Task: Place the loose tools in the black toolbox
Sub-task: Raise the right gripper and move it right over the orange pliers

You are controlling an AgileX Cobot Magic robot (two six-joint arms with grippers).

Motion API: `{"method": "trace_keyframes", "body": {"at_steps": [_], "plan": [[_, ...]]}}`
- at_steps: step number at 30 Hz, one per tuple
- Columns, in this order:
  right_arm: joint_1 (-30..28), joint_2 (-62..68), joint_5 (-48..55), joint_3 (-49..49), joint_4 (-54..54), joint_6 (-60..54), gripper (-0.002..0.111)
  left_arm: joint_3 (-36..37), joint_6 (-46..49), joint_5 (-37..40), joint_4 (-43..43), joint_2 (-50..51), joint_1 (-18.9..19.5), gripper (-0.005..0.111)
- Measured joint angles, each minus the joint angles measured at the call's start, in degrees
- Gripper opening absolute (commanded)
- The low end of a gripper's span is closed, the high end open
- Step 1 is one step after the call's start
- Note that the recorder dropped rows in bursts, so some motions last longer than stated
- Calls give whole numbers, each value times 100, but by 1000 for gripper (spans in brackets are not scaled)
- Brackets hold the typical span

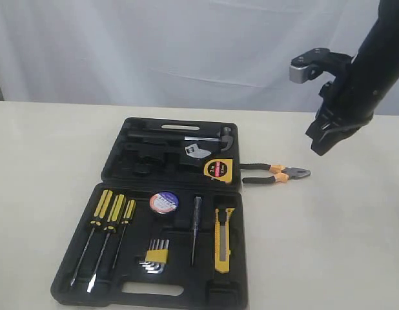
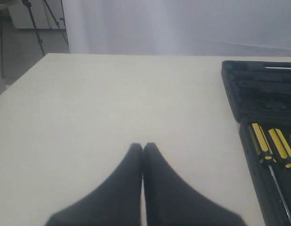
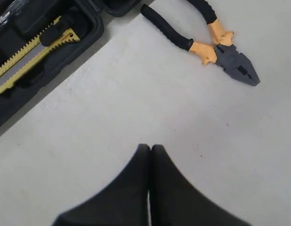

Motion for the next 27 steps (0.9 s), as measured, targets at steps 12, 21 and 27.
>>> {"method": "trace_keyframes", "body": {"at_steps": [12, 21, 27], "plan": [[0, 583, -18, 0, -103, -12, -1, 0, 0, 0, 0, 0, 0, 0], [0, 867, -1075, 0, -576, -3120, -1, 0, 0, 0, 0, 0, 0, 0], [-5, 1222, -2014, -368, -249, -4854, -1, 0, 0, 0, 0, 0, 0, 0]]}}
